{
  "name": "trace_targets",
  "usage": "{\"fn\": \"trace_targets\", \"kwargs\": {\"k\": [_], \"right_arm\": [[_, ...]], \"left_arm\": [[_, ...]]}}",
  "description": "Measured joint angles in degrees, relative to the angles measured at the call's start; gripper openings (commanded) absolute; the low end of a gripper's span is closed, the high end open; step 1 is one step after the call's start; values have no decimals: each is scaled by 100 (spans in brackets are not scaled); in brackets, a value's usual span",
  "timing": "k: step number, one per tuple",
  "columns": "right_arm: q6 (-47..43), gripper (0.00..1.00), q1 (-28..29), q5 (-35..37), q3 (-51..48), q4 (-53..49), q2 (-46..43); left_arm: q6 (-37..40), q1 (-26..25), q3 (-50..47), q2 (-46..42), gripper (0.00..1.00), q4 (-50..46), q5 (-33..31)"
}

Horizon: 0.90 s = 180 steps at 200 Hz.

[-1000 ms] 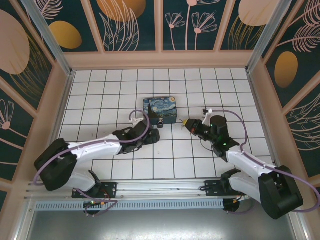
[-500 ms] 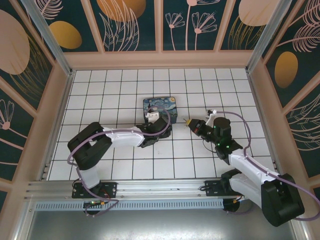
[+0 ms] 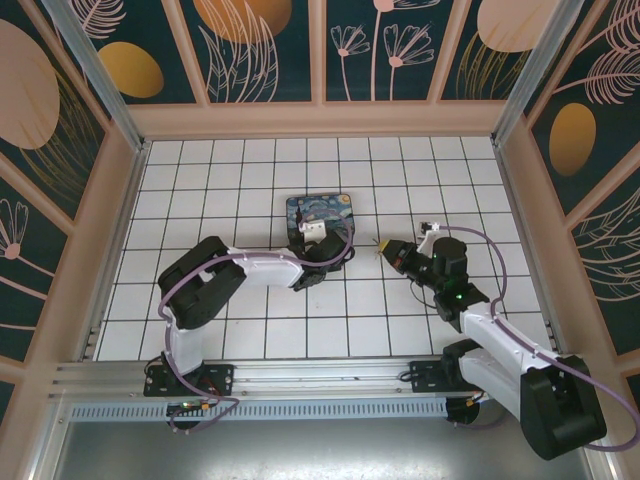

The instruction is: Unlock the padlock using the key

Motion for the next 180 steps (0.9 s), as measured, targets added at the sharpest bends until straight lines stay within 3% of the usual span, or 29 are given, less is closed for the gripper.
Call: {"fn": "trace_targets", "kwargs": {"k": [55,98,117,180], "right_arm": [[-22,0,0,-98,-118,-245,-267],[-22,0,0,-120,-232,-400,-422],[-24,0,0,-120,-251,-439,-459],[-61,0,-9,-164,-251,-496,-549]], "left_arm": [[111,0,210,48,44,-164,-142],[260,0,404,153,57,-332,-173],[289,0,595,313,57,-450,-208],[212,7,815,586,41,-621,-304]]}}
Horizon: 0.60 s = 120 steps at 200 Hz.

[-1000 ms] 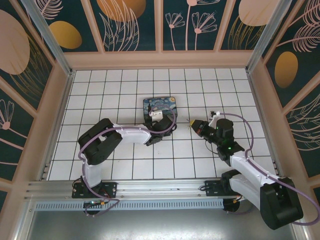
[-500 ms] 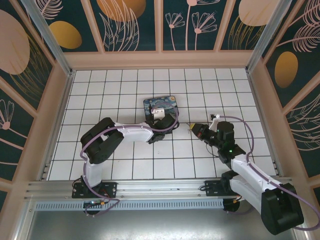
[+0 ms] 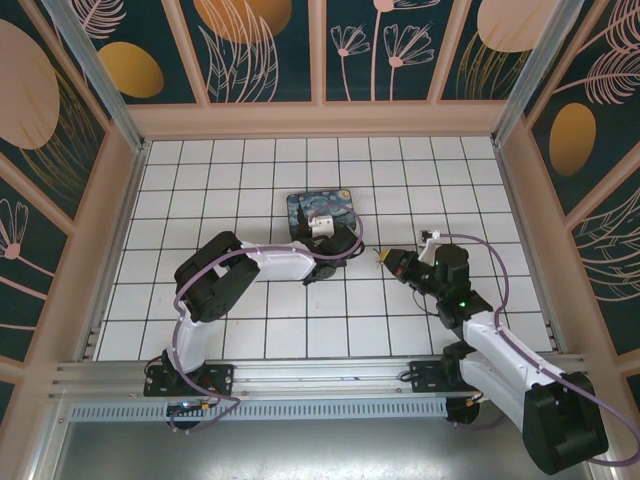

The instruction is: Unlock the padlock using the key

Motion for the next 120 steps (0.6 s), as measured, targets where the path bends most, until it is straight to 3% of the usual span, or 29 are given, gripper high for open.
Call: {"fn": "trace_targets", "kwargs": {"k": [49,120], "right_arm": [[-114,0,0,4,-31,-199,-184],[-109,0,98,24,-308,-197,-179]], "left_arm": [[162,26,-2,-57,28,11,240],[446,107,-52,-638,26,-111,1381]]}}
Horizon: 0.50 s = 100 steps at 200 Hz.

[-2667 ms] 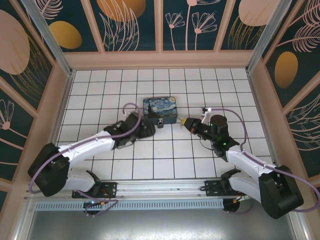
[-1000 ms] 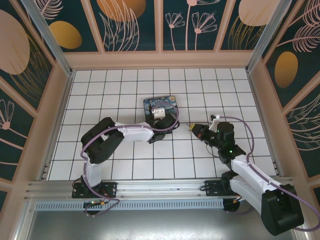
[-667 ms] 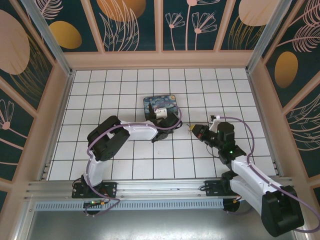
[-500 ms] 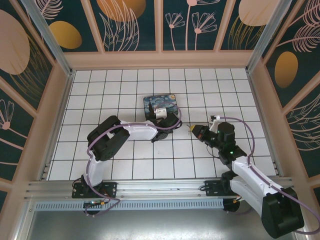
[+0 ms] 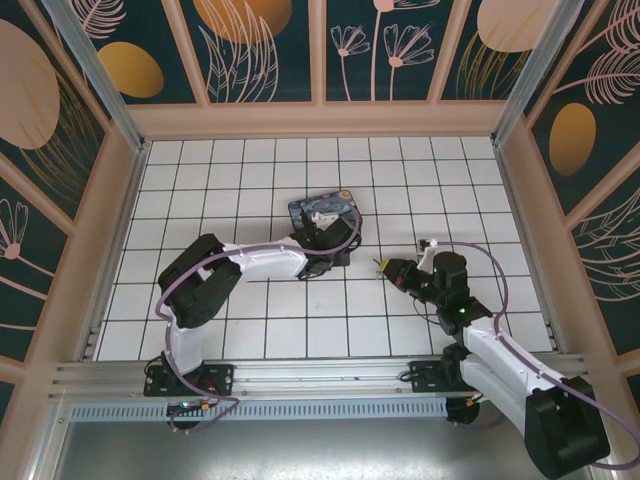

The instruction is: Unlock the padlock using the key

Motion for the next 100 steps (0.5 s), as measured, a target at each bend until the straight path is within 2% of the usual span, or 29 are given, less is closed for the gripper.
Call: {"fn": "trace_targets", "kwargs": {"k": [55,100], "right_arm": [[66,0,243,42,-28,138,28],[352,0,1176,813,-83,710,90]], "left_arm": [[-72,404,-258,-446,26,90,1488],[-614,734,-348,-588,25,428,2688]]}}
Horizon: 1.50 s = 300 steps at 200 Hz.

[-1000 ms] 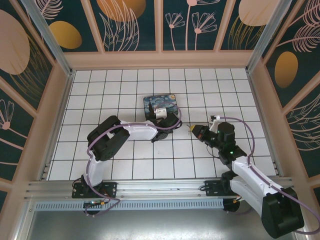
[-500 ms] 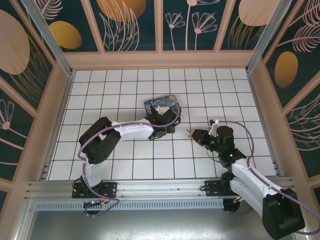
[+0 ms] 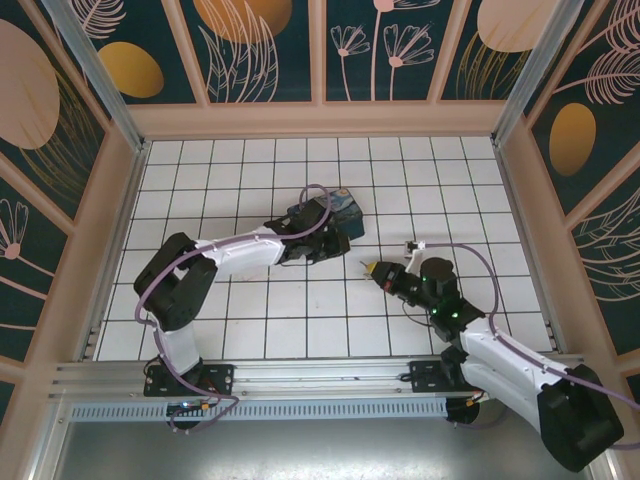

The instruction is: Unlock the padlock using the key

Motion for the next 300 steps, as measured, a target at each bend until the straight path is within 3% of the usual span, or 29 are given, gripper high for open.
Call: {"fn": "trace_targets", "kwargs": {"k": [51,98,197,300], "right_arm": [[87,0,411,815,-372,975,396],[-129,0,599,1163,-378,1915,953],[-162,0,721,1185,-188,3176,1812],[-155,0,691,1180,-24,3235,2017]], "left_arm": [[-479,133,2,-149,24,192,925],[-811,310,2,-289,23,245,1375],[-1377,393,-315,-459,23,839,1681],[-1626,474,-448,-667,22,1014,1676]]}}
